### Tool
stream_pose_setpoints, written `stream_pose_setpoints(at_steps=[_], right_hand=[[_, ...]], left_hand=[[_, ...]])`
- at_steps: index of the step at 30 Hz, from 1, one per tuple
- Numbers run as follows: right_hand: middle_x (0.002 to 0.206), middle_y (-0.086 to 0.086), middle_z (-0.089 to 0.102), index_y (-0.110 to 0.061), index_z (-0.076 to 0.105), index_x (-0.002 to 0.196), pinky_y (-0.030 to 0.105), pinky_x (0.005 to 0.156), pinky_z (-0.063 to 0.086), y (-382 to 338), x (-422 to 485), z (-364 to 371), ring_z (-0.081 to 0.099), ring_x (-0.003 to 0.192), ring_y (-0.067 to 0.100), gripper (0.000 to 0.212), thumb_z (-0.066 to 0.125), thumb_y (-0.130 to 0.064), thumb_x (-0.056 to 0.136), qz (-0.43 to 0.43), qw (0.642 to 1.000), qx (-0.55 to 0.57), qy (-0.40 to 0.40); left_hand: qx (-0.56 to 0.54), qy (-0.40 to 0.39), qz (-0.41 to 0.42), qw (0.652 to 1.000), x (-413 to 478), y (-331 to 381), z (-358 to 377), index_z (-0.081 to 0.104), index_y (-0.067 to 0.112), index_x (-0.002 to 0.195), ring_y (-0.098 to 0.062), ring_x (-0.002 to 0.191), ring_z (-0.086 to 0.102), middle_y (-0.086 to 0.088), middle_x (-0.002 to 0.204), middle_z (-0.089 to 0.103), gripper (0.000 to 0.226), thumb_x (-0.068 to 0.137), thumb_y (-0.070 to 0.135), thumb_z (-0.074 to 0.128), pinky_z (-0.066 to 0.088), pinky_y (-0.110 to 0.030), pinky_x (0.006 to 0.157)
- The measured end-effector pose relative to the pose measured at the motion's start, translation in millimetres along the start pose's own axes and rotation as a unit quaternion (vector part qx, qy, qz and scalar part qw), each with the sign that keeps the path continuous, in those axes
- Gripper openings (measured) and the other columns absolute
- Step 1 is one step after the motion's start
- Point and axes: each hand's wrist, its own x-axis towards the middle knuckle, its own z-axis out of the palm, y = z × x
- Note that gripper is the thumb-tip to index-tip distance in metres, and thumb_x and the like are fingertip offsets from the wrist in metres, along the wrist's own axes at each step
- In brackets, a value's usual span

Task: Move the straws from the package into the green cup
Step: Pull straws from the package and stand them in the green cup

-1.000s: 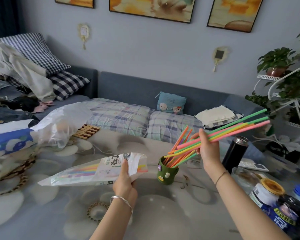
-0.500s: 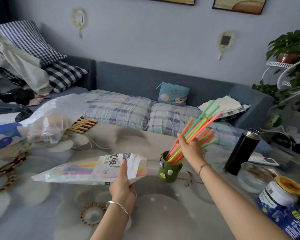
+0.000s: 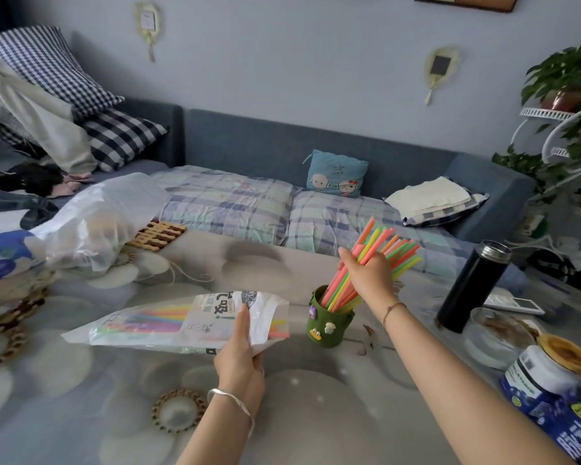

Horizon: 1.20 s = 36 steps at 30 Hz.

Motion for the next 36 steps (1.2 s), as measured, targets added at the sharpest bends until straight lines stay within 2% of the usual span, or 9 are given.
stream_pose_setpoints(at_steps=[4, 8, 12, 15, 18, 23, 30, 33, 36], right_hand=[[0.066, 0.007, 0.068, -0.014, 0.063, 0.063, 0.034, 0.061, 0.055, 7, -1, 2, 0.065, 0.058, 0.021, 0.030, 0.062, -0.034, 0.086, 0.040, 0.997, -0.006, -0.058], [0.066, 0.008, 0.064, -0.006, 0.063, 0.087, 0.022, 0.046, 0.052, 0, -6, -8, 0.061, 0.049, 0.013, 0.027, 0.069, -0.031, 0.081, 0.046, 0.996, 0.025, -0.069], [0.098, 0.008, 0.065, -0.008, 0.048, 0.111, 0.019, 0.051, 0.054, -10, -19, -21, 0.069, 0.069, 0.020, 0.041, 0.071, -0.023, 0.080, 0.052, 0.993, 0.100, -0.037], [0.105, 0.007, 0.059, -0.015, 0.038, 0.111, 0.028, 0.066, 0.057, -15, -37, -30, 0.067, 0.083, 0.022, 0.047, 0.072, -0.021, 0.079, 0.049, 0.992, 0.116, 0.019], [0.119, 0.012, 0.057, -0.007, 0.032, 0.128, 0.015, 0.064, 0.049, -21, -56, -36, 0.064, 0.084, 0.010, 0.061, 0.070, -0.013, 0.080, 0.031, 0.988, 0.141, 0.060], [0.149, 0.013, 0.035, -0.005, 0.023, 0.143, 0.033, 0.086, 0.049, -27, -82, -48, 0.050, 0.126, 0.027, 0.072, 0.064, -0.002, 0.083, 0.059, 0.980, 0.184, 0.039], [0.141, 0.028, 0.040, 0.012, 0.027, 0.137, 0.042, 0.095, 0.048, -29, -118, -58, 0.051, 0.122, 0.037, 0.067, 0.064, -0.006, 0.083, 0.161, 0.968, 0.190, 0.015], [0.113, 0.034, 0.055, 0.015, 0.046, 0.123, 0.036, 0.079, 0.048, -35, -140, -48, 0.054, 0.112, 0.044, 0.042, 0.051, -0.014, 0.093, 0.216, 0.923, 0.315, -0.038], [0.119, 0.016, 0.056, 0.000, 0.050, 0.122, 0.042, 0.092, 0.045, -48, -167, -34, 0.054, 0.114, 0.035, 0.046, 0.044, -0.036, 0.096, 0.326, 0.777, 0.526, -0.116]], left_hand=[[0.004, 0.000, 0.002, 1.000, 1, -3, 1, 0.058, 0.003, 0.126, -0.025, 0.098, 0.065, -0.013, 0.123, 0.067, 0.054, 0.080, 0.024, 0.075, 0.059, -0.034, 0.073], [0.006, 0.009, -0.006, 1.000, -2, -1, 1, 0.058, 0.002, 0.126, -0.029, 0.107, 0.065, -0.014, 0.123, 0.067, 0.056, 0.078, 0.024, 0.077, 0.056, -0.040, 0.083], [0.016, 0.008, -0.014, 1.000, -11, 3, 1, 0.060, 0.001, 0.124, -0.035, 0.107, 0.065, -0.019, 0.120, 0.067, 0.056, 0.078, 0.029, 0.077, 0.051, -0.020, 0.042], [0.023, 0.008, -0.020, 1.000, -24, 8, 2, 0.061, 0.000, 0.122, -0.038, 0.100, 0.066, -0.022, 0.117, 0.068, 0.058, 0.076, 0.031, 0.078, 0.045, -0.019, 0.035], [0.013, -0.003, -0.013, 1.000, -37, 16, 6, 0.060, -0.001, 0.120, -0.041, 0.104, 0.066, -0.022, 0.116, 0.068, 0.055, 0.077, 0.028, 0.078, 0.050, -0.022, 0.039], [0.013, -0.038, 0.014, 0.999, -56, 28, 5, 0.059, 0.005, 0.124, -0.037, 0.108, 0.065, -0.020, 0.119, 0.068, 0.062, 0.074, 0.036, 0.079, 0.053, -0.020, 0.051], [0.011, -0.054, 0.030, 0.998, -80, 35, -3, 0.057, 0.004, 0.125, -0.037, 0.109, 0.065, -0.020, 0.121, 0.067, 0.073, 0.067, 0.041, 0.082, 0.056, -0.035, 0.085], [0.034, -0.058, 0.055, 0.996, -99, 36, 0, 0.058, 0.002, 0.122, -0.031, 0.105, 0.066, -0.015, 0.118, 0.068, 0.070, 0.069, 0.041, 0.081, 0.055, -0.036, 0.090], [0.086, -0.038, 0.138, 0.986, -128, 40, 7, 0.062, 0.001, 0.115, -0.024, 0.100, 0.066, -0.011, 0.112, 0.068, 0.052, 0.076, 0.031, 0.078, 0.054, -0.036, 0.089]])
